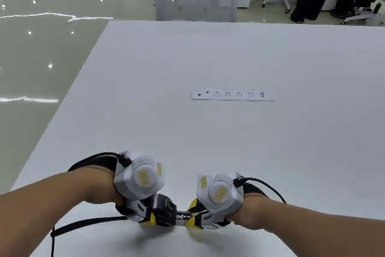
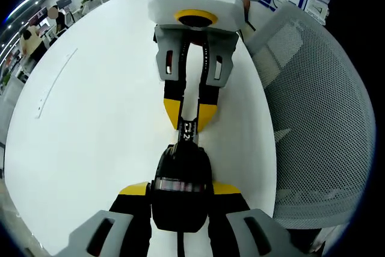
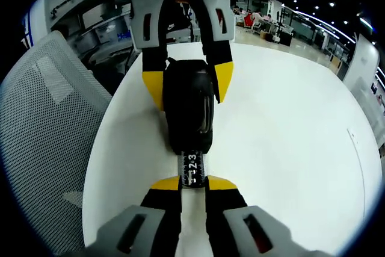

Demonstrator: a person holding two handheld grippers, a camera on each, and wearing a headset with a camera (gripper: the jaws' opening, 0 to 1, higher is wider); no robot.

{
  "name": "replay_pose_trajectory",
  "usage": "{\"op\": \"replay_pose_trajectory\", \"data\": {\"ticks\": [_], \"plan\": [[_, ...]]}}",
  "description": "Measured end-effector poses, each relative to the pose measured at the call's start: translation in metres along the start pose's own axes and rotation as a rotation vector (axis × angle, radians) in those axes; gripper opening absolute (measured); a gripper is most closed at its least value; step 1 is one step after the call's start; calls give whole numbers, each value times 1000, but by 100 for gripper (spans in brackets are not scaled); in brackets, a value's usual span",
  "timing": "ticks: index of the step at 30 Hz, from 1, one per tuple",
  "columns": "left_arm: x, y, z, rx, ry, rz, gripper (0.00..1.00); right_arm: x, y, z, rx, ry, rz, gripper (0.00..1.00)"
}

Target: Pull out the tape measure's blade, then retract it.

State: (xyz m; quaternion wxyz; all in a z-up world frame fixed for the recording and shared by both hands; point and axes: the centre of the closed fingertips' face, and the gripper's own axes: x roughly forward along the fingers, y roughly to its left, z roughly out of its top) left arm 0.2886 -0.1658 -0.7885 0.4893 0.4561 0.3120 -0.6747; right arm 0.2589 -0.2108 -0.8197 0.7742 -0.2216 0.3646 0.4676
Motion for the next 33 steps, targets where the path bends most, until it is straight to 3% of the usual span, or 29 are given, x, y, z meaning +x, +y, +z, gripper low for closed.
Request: {"op": "replay_pose_trajectory", "data": {"ticks": [33], "plan": [[1,-1,-2,-24,3,28,33,-23,-5,-31,11,33,-13,12]]}}
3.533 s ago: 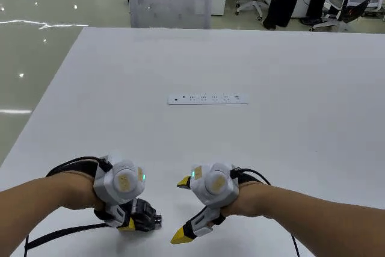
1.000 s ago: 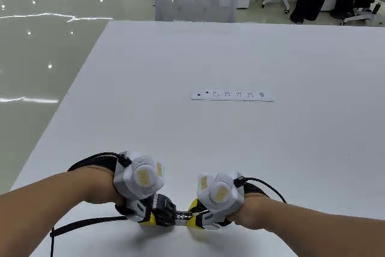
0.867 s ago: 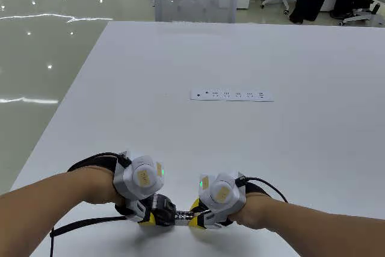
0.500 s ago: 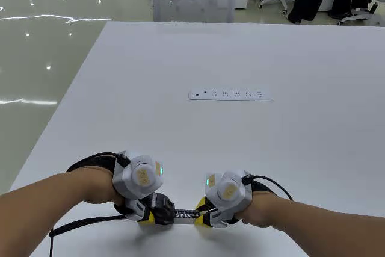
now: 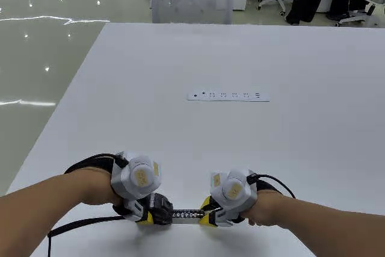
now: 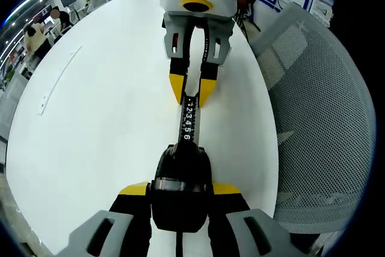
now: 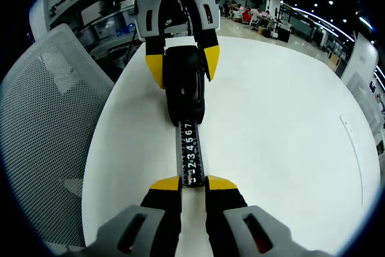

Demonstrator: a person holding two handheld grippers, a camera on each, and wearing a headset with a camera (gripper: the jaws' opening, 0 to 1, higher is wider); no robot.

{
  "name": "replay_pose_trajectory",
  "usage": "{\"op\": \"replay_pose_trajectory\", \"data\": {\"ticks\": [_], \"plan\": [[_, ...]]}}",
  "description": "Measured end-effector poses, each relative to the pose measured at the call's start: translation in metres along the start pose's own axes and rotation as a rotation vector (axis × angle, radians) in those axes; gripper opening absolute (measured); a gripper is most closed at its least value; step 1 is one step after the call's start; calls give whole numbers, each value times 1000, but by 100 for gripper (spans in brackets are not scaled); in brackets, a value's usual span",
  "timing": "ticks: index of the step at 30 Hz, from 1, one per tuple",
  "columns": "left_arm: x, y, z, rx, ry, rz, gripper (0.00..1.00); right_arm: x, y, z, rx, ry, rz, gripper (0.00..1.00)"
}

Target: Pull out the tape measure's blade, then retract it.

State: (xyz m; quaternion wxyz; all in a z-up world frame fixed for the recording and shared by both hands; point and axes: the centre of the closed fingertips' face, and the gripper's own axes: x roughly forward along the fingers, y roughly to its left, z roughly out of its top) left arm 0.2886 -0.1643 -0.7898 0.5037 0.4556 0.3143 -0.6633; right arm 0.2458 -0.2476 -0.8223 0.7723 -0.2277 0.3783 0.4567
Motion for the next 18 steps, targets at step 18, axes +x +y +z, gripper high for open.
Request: {"op": "replay_pose_trajectory", "data": {"ticks": [18], "plan": [[1,0,2,-12,-5,13,33,-16,-3,-20,33,14,5,12]]}}
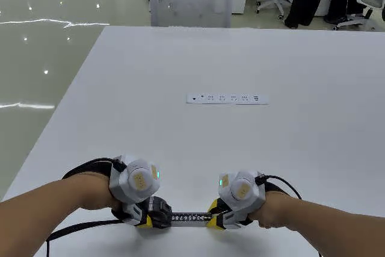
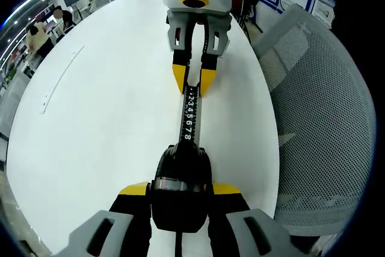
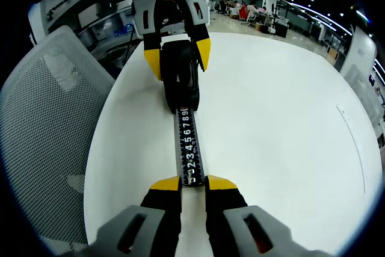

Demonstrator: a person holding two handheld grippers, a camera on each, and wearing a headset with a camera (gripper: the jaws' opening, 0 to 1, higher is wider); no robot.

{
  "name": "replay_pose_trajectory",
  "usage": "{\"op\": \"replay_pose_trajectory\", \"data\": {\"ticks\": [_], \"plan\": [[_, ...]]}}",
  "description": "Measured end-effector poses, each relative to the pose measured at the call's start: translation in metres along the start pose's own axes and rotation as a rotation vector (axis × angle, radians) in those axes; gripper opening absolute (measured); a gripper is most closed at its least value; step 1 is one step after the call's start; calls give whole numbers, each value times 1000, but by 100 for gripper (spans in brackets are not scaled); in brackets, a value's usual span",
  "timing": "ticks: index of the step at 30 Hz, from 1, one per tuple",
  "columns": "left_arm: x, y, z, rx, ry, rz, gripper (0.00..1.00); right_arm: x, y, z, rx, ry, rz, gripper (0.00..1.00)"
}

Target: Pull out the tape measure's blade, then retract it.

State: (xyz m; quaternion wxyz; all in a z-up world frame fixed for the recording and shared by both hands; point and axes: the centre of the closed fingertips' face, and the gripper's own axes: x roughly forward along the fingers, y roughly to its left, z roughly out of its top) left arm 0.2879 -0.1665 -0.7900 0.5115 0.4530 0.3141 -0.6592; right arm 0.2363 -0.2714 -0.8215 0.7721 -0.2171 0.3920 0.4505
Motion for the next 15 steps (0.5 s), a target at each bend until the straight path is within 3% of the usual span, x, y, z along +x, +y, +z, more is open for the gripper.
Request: {"op": "replay_pose_trajectory", "data": {"ticks": [15], "plan": [[0,0,1,-1,0,2,33,-11,-2,-14,5,5,-9,12]]}}
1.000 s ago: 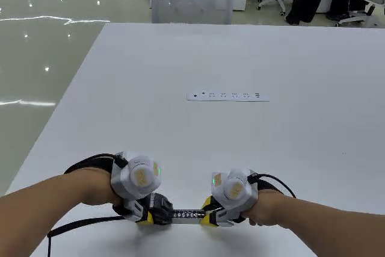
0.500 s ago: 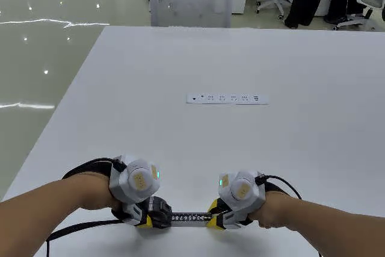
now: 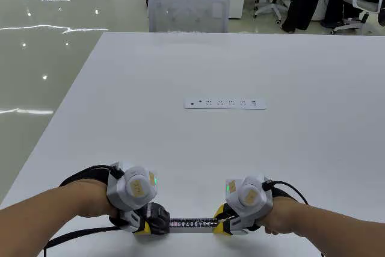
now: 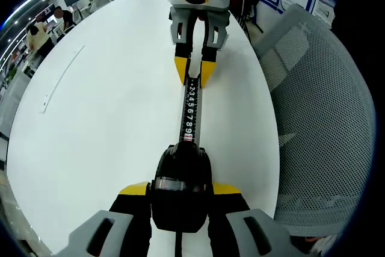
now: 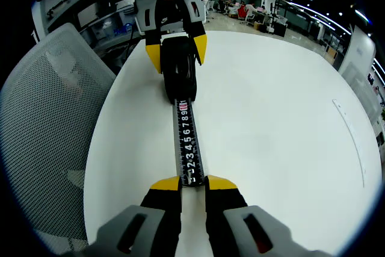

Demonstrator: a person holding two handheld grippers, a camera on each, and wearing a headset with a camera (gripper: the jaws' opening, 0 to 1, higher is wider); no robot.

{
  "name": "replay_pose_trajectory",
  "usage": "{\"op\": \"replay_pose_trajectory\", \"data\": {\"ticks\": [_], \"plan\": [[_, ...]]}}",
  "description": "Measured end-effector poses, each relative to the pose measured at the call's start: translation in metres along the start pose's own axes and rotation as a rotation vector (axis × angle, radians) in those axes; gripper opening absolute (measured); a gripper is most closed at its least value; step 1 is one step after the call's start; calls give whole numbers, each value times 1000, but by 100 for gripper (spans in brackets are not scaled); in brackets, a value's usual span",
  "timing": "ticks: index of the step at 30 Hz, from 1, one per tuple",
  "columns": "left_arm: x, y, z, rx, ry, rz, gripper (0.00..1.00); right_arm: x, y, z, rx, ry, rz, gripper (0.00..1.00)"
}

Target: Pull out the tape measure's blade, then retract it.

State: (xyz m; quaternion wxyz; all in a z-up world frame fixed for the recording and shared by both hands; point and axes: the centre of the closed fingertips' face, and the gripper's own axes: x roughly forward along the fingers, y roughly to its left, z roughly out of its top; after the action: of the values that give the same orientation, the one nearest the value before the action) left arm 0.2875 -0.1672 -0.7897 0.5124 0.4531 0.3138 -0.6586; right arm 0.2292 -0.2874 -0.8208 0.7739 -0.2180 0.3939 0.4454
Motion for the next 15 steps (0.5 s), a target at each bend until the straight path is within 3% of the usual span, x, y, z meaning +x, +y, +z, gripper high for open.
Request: {"op": "replay_pose_trajectory", "data": {"ticks": [15], "plan": [[0,1,-1,-2,-2,1,33,-10,-3,-15,21,8,-2,12]]}}
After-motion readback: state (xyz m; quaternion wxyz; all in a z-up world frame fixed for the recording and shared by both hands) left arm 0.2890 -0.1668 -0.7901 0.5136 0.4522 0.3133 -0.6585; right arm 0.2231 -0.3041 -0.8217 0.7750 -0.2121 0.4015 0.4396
